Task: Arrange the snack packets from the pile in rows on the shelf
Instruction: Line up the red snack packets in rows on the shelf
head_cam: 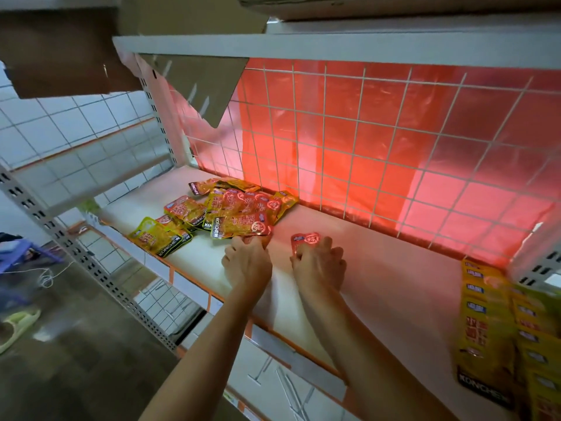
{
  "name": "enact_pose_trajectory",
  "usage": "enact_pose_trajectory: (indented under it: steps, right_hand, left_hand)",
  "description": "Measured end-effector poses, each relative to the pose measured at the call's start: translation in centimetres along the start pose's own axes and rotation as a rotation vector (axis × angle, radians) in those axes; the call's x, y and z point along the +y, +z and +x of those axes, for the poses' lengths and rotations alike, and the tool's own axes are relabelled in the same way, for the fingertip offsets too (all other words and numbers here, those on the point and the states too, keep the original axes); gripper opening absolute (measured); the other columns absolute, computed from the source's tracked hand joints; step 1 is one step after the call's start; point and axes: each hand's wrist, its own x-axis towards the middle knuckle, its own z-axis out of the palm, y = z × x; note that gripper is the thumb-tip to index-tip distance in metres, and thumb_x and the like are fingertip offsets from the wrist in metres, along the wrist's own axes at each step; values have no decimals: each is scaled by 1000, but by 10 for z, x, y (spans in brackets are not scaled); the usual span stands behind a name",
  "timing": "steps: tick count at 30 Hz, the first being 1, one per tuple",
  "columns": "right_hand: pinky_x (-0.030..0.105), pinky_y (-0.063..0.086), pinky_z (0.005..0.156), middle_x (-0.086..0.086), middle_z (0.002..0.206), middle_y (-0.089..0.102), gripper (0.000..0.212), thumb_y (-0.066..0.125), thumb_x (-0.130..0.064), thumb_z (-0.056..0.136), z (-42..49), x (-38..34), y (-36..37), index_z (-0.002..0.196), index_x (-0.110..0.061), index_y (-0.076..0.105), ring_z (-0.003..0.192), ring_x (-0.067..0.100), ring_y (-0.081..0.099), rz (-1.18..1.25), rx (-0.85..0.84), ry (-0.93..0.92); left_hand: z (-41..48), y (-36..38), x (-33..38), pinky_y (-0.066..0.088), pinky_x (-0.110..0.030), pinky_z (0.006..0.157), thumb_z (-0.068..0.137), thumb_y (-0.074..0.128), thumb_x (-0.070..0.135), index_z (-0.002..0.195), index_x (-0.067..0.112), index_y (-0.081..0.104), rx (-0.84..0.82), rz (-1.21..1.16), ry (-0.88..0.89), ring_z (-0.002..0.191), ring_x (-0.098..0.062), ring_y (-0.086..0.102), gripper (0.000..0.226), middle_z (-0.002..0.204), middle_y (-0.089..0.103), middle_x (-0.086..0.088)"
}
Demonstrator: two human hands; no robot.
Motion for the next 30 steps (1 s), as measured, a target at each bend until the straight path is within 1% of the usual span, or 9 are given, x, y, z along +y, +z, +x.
enact_pose_trajectory:
  steps: [3, 6, 10, 14, 16, 19, 20, 24, 30]
  right_hand:
    - [41, 42, 89, 13, 124, 40, 48, 65, -30, 85, 3, 7, -1, 128, -19, 47, 109, 34, 44, 26, 6, 55]
    - [40, 44, 92, 17, 122, 39, 63, 73, -26, 79, 6, 12, -6, 129, -9, 38, 112, 36, 45, 168, -35, 154]
    - [38, 44, 93, 21, 124, 48, 60, 66, -22, 85, 3, 25, -12, 132, -6, 32, 115, 38, 49, 255, -58, 199]
    - [37, 45, 87, 16, 122, 56, 48, 56, -29, 91, -8, 41, -24, 130, -10, 34, 111, 36, 56, 395, 1, 214]
    - [37, 45, 85, 15, 121, 58, 42, 53, -30, 93, -13, 51, -34, 126, -9, 38, 109, 36, 58, 467, 60, 235]
    - [38, 45, 85, 14, 119, 60, 37, 50, -30, 95, -20, 70, -49, 125, -10, 41, 108, 37, 58, 571, 145, 270]
    - [40, 45, 86, 15, 118, 61, 35, 48, -28, 95, -22, 78, -55, 125, -11, 41, 107, 37, 58, 593, 175, 280]
    - [42, 49, 84, 16, 115, 62, 37, 48, -18, 93, -30, 111, -79, 128, -13, 40, 104, 38, 60, 641, 295, 296]
    - [29, 36, 69, 10, 99, 63, 36, 49, -13, 90, -51, 179, -112, 126, -12, 45, 96, 34, 61, 662, 456, 345]
  left_hand:
    - [-1, 1, 4, 41, -42, 88, 96, 47, 25, 116, 17, 48, -18, -13, -51, 109, -36, 48, 22, 119, 50, -16]
    - [-3, -3, 11, 43, -45, 89, 90, 60, 32, 119, 11, 39, -61, -134, -112, 111, -38, 49, 42, 120, 50, -20]
    - [-12, -4, 30, 46, -45, 89, 81, 72, 34, 121, 6, 35, -156, -358, -77, 109, -40, 53, 61, 119, 53, -20]
    - [-25, -3, 54, 46, -46, 93, 82, 71, 22, 138, 2, 29, -102, -603, 2, 115, -38, 53, 73, 128, 53, -19]
    - [-32, -4, 68, 48, -49, 93, 87, 68, 25, 140, 4, 31, -137, -781, 12, 113, -36, 57, 68, 125, 58, -17]
    - [-44, -11, 92, 56, -51, 82, 90, 63, 32, 118, 10, 56, -240, -1075, -35, 94, -29, 67, 36, 105, 69, -11]
    - [-49, -12, 100, 57, -49, 80, 91, 62, 32, 115, 11, 59, -257, -1112, -23, 92, -26, 68, 32, 103, 70, -7]
    - [-69, -16, 134, 58, -42, 85, 90, 64, 24, 132, 12, 51, -311, -1217, 17, 97, -21, 67, 46, 116, 66, -4]
    - [-112, -11, 192, 53, -47, 91, 88, 63, 12, 120, 15, 58, -396, -1213, 66, 100, -27, 65, 33, 113, 67, -11]
